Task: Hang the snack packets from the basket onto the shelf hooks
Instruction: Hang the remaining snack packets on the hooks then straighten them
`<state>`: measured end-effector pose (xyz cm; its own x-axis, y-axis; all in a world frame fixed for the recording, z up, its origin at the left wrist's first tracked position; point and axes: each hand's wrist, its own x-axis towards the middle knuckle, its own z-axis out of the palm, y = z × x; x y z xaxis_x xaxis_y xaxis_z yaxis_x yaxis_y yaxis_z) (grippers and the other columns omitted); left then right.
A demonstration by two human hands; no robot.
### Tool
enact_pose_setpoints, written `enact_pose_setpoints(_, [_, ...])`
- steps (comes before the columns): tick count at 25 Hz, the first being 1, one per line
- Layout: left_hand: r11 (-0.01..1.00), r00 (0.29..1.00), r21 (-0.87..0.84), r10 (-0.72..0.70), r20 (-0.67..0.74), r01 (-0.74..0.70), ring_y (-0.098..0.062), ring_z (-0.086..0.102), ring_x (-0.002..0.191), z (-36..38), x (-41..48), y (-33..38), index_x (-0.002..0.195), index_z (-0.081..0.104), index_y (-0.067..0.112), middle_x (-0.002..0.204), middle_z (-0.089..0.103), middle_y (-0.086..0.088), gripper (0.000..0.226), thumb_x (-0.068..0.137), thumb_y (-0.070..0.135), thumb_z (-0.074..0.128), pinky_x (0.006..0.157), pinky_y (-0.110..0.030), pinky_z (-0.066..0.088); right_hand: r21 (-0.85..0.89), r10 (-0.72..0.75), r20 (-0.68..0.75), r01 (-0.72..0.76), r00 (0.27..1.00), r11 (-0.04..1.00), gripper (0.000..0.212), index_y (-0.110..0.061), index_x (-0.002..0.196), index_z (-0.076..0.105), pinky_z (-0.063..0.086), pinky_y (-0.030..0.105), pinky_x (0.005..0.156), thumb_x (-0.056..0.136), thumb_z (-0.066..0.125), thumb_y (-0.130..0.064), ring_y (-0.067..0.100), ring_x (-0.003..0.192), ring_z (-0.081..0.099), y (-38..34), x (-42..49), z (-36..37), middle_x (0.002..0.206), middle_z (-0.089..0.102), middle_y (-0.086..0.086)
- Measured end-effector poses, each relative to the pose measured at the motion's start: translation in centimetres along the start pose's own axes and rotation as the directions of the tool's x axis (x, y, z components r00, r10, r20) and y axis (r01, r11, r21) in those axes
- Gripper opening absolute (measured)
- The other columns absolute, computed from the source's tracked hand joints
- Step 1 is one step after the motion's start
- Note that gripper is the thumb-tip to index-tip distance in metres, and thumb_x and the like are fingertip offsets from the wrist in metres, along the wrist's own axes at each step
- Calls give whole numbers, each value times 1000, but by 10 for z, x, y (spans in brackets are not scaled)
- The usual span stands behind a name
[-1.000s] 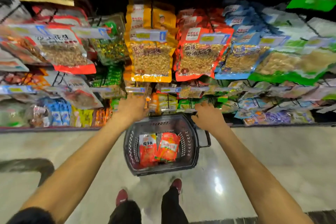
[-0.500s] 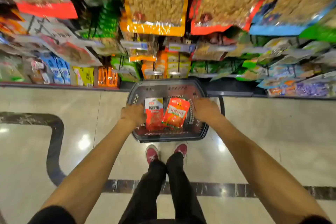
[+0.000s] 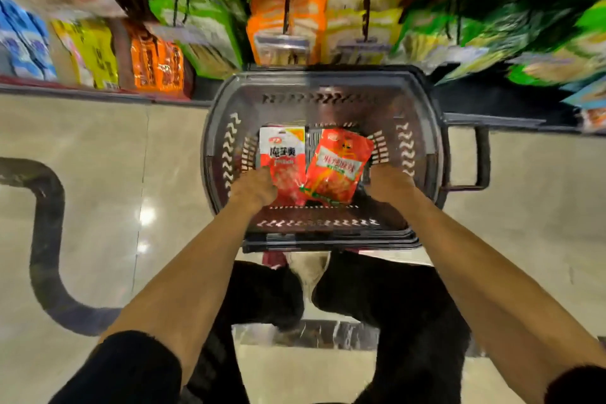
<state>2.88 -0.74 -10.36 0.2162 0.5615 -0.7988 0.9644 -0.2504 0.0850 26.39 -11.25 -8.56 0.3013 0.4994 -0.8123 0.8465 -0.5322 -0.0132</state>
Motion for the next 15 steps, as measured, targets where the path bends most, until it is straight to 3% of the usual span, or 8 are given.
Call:
enact_pose_setpoints(4, [988, 999, -144, -50, -8, 49, -38, 52, 125, 52, 102, -18, 135, 47, 4, 136, 53, -19, 49, 93, 30, 51, 103, -42, 42, 137, 49, 61, -57, 997, 989, 46, -12, 130, 57, 47, 36, 88, 94, 50, -41, 33, 114, 60, 0, 96, 58, 126, 62, 13])
enact_pose_setpoints(7, [942, 990, -306, -139, 8, 135, -33, 57, 120, 87, 177, -27, 128, 56, 1, 130, 60, -16, 43, 92, 25, 56, 95, -36, 46, 234, 95, 65, -108, 993, 966, 59, -18, 127, 61, 48, 29, 78, 84, 49, -56, 27, 105, 66, 11, 168, 95, 125, 66, 8])
enact_pose_setpoints(10, [911, 987, -382, -154, 39, 157, -33, 56, 122, 106, 219, -27, 127, 59, -2, 133, 58, -19, 36, 97, 18, 54, 100, -37, 44, 335, 157, 81, -175, 984, 926, 50, -7, 134, 56, 49, 36, 91, 95, 53, -39, 32, 117, 60, 13, 210, 128, 134, 58, 18])
enact_pose_setpoints(12, [890, 982, -419, -188, 24, 181, -34, 53, 126, 111, 229, -25, 131, 55, -2, 137, 55, -20, 40, 98, 20, 53, 104, -37, 43, 476, 211, 118, -242, 970, 845, 49, -7, 141, 48, 45, 40, 102, 99, 50, -32, 34, 127, 51, 7, 213, 136, 143, 50, 18])
enact_pose_setpoints(15, [817, 960, -529, -279, -13, 230, -34, 60, 117, 116, 230, -26, 125, 60, -2, 128, 62, -19, 41, 92, 23, 63, 97, -38, 49, 739, 248, 110, -246, 963, 627, 51, -12, 142, 47, 41, 43, 108, 94, 62, -24, 32, 130, 48, 9, 214, 140, 143, 50, 11])
